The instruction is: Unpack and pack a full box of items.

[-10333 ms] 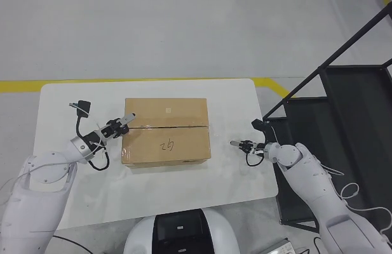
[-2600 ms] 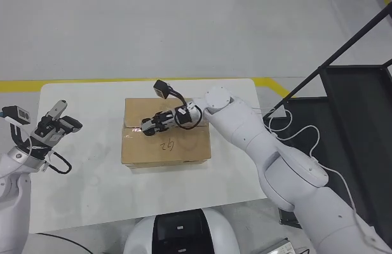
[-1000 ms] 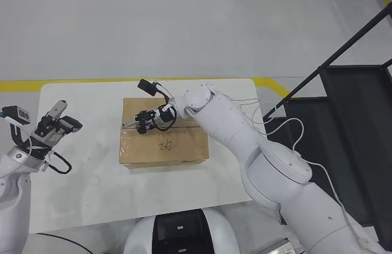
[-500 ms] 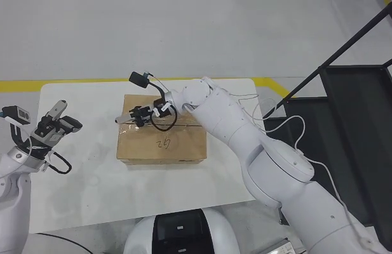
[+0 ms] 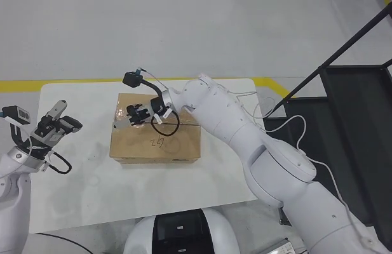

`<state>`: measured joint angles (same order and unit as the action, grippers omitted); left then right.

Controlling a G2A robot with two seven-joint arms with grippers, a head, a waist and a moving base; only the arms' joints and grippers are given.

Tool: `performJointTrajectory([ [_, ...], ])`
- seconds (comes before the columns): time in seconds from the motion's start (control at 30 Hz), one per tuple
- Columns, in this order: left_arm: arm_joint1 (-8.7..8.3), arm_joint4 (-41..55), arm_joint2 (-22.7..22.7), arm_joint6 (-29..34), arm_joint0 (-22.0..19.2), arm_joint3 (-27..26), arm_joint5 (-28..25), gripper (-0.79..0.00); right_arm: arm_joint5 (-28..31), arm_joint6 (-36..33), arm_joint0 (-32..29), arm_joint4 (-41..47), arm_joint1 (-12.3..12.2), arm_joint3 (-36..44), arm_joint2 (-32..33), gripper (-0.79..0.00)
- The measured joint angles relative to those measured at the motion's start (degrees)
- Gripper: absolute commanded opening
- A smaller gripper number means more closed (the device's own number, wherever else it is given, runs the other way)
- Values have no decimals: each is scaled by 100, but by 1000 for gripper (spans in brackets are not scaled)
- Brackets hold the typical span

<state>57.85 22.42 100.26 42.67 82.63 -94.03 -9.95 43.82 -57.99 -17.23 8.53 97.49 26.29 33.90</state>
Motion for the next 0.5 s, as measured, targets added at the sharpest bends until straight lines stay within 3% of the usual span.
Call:
performJointTrajectory([
  [0.3, 0, 0, 0, 0, 0, 0, 0, 0, -273, 927, 113, -1194, -180, 251, 11, 0],
  [0.5, 0, 0, 0, 0, 0, 0, 0, 0, -418, 1511, 0, -2036, -411, 830, 142, 0],
])
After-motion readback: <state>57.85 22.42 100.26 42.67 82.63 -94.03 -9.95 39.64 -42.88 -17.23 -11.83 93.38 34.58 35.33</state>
